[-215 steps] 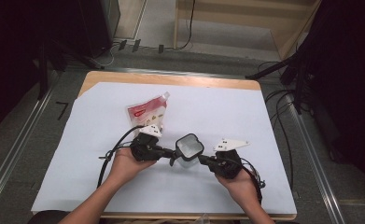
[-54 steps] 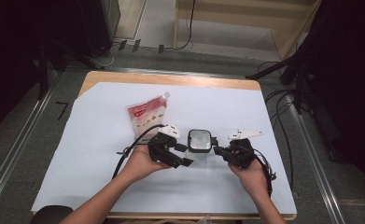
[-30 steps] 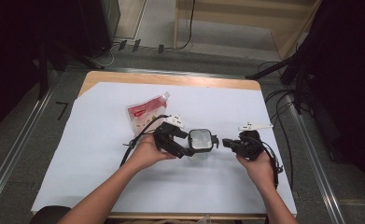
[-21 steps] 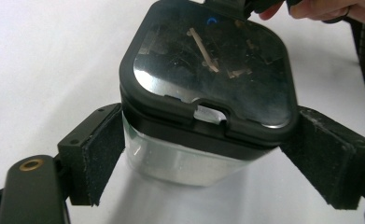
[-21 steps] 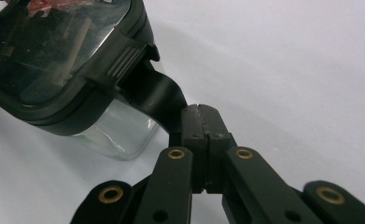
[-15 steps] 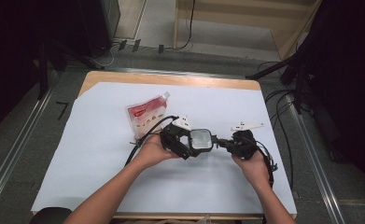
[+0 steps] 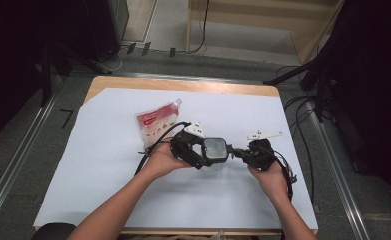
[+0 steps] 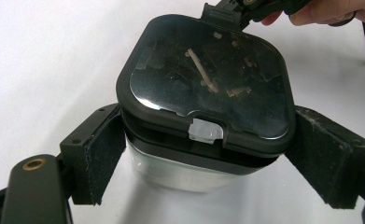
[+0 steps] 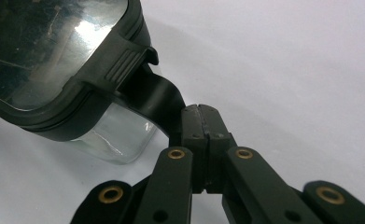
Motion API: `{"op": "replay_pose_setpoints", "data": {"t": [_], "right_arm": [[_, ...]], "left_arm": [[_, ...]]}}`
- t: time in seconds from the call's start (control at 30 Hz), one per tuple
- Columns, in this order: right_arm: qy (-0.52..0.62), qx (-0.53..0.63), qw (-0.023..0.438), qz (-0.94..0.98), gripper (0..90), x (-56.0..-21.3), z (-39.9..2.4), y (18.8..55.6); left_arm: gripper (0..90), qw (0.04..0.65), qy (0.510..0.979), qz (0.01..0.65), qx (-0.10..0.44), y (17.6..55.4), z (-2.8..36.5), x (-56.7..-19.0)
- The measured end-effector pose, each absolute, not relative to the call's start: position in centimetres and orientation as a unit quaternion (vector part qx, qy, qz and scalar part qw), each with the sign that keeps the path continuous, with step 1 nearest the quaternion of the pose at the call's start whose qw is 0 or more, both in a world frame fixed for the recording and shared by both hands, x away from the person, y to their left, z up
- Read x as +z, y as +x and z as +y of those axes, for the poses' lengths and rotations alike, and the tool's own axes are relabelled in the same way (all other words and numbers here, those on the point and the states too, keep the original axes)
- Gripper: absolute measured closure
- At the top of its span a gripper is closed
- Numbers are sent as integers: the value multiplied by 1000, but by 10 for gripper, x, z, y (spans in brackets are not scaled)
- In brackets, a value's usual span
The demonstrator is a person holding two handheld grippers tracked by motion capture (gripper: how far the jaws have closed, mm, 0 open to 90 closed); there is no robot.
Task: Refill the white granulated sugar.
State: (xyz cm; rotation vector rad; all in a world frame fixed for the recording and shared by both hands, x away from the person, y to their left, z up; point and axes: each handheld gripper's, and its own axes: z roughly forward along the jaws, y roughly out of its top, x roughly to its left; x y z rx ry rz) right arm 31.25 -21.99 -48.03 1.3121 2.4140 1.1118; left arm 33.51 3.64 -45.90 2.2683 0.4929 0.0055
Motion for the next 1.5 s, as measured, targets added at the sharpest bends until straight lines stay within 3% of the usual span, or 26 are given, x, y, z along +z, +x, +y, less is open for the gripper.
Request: {"op": "replay_pose_setpoints", "data": {"t": [1.2,1.27,1.3,1.4,1.5], "right_arm": [[439,384,89,808,900,-477,-220,310],[438,383,90,808,900,-477,-220,310],[438,384,90,807,900,-477,-220,309],[437,387,90,807,900,-476,-219,309],[434,390,88,807,900,-475,-220,308]], "left_arm": [[164,371,911,176,37,330,27,-435],[189,386,907,168,18,331,28,-433],[315,401,901,165,9,331,29,-431],[312,407,898,167,1,332,26,-427],[366,406,900,159,-2,331,23,-423]]}}
